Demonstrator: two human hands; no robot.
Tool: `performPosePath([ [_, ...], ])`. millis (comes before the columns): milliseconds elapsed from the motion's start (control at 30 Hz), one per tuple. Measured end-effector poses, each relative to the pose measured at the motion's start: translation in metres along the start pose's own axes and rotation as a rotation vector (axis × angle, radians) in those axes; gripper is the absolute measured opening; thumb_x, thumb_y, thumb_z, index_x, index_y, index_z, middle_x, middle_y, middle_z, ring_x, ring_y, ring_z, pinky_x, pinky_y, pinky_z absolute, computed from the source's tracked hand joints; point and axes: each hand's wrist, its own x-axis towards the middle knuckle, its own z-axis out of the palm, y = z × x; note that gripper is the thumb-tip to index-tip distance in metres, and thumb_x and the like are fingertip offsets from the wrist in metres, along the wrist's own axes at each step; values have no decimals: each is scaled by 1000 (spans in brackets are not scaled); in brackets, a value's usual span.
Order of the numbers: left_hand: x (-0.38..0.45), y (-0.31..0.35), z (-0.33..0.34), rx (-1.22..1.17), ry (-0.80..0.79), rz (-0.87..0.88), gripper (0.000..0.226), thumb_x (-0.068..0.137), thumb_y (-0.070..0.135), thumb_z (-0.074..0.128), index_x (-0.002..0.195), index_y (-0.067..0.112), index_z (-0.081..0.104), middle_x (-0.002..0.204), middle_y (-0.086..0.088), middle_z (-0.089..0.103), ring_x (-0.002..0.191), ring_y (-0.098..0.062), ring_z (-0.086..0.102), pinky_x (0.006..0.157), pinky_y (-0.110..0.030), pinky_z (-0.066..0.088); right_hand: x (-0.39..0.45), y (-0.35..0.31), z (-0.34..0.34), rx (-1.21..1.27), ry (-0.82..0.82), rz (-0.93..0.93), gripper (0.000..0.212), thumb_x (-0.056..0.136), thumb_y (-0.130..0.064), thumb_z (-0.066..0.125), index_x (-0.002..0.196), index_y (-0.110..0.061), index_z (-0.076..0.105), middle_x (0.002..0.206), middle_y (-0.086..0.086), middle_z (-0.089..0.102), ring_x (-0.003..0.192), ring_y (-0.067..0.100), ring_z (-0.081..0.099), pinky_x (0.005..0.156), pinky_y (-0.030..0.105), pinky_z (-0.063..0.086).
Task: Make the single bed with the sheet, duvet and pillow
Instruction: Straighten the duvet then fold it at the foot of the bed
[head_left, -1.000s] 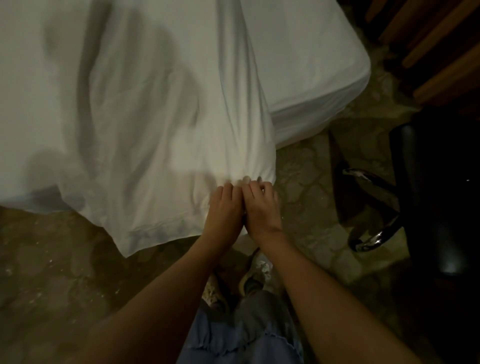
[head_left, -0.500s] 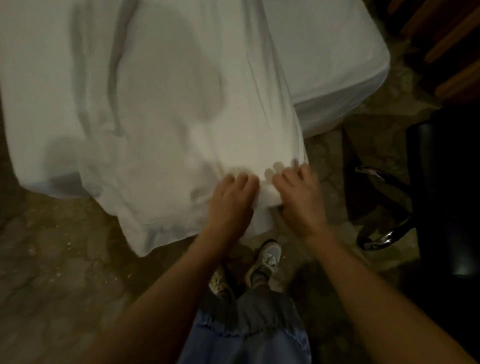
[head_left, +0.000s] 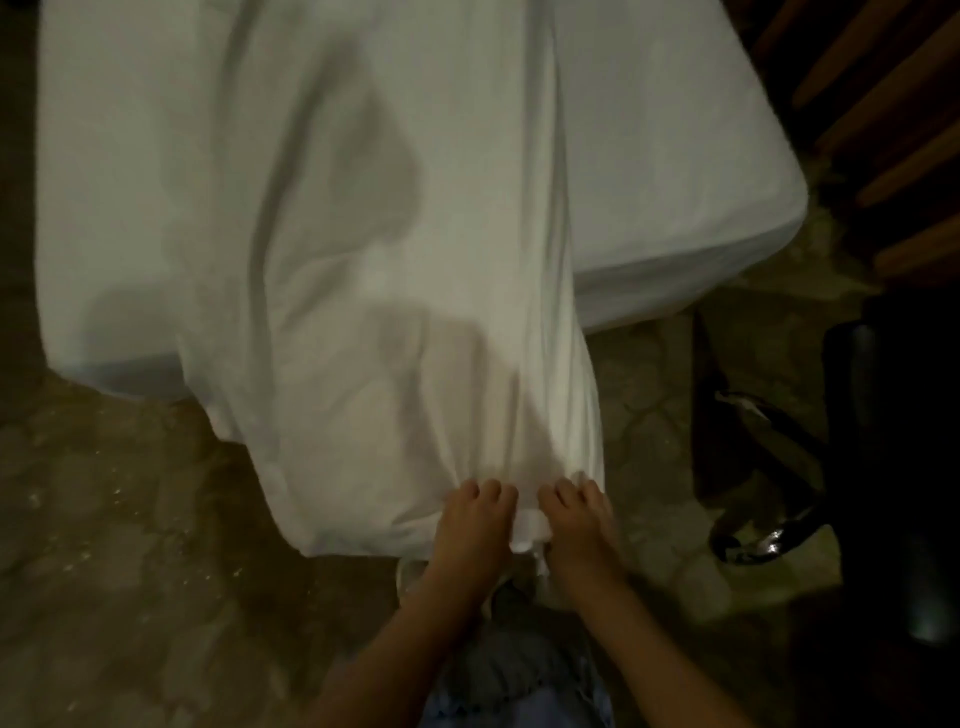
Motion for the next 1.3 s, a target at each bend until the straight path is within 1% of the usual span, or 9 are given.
performPosePath([
  [100, 11, -18, -17, -76, -86, 33, 46, 52, 21, 80, 93, 11, 59, 90, -8, 58, 81, -28, 61, 69, -30, 48, 17, 9, -10, -112, -140, 117, 51, 50, -22, 72, 92, -18, 45, 83, 11, 61, 75, 28, 49, 63, 35, 41],
  [233, -4, -41, -18, 46, -495, -112, 60, 90, 43, 53, 140, 16, 35, 144, -9, 32, 131, -29, 30, 105, -42, 29, -6, -1, 6, -175, -487, 249, 78, 25, -11, 90, 99, -8, 65, 93, 20, 64, 71, 36, 59, 57, 40, 52],
  [367, 0, -76, -43, 109, -274, -253, 48, 95, 38, 45, 138, 17, 37, 138, -8, 41, 126, -27, 37, 100, -39, 35, 28, -46, -1, -203, -417, 158, 74, 26, -24, 92, 97, -11, 72, 91, 15, 66, 74, 31, 64, 59, 41, 54],
  [500, 4, -110, -80, 115, -118, -340, 45, 97, 34, 44, 138, 17, 37, 137, -6, 42, 126, -25, 39, 99, -36, 36, 86, -109, -15, -140, -305, -17, 54, 88, -19, 57, 138, -16, 37, 138, 10, 40, 118, 27, 42, 97, 34, 36],
  [700, -39, -160, -124, 78, -42, -378, 41, 96, 27, 44, 136, 17, 39, 133, -6, 45, 123, -24, 41, 98, -36, 38, 117, -192, -23, -118, -289, -75, 60, 52, -14, 85, 108, -10, 65, 105, 14, 64, 87, 28, 62, 68, 34, 52],
  [933, -129, -279, -192, 54, -158, -436, 36, 94, 24, 43, 129, 14, 45, 130, -9, 50, 121, -28, 48, 96, -38, 40, 113, -328, -12, -110, -350, 90, 53, 96, -20, 46, 144, -17, 24, 149, 9, 24, 132, 26, 29, 109, 33, 26],
  [1033, -145, -311, -220, 79, -95, -378, 40, 92, 22, 50, 130, 12, 45, 130, -9, 52, 118, -27, 51, 95, -37, 43, 137, -405, -5, -197, -258, 178, 49, 93, -27, 55, 137, -15, 38, 138, 11, 41, 121, 27, 42, 101, 36, 35],
  [1133, -149, -334, -237, 102, -37, -308, 34, 94, 21, 50, 126, 10, 48, 125, -9, 53, 114, -24, 51, 93, -35, 44, 164, -458, 2, -165, -131, 182, 54, 44, -29, 93, 90, -10, 71, 85, 13, 67, 73, 27, 64, 63, 36, 53],
  [1300, -153, -384, -257, 168, -14, -256, 34, 97, 26, 47, 127, 11, 46, 129, -7, 51, 117, -22, 48, 99, -33, 39, 198, -504, 12, -133, -58, 188, 55, 26, -24, 96, 72, -9, 69, 67, 11, 62, 56, 25, 59, 50, 31, 50],
])
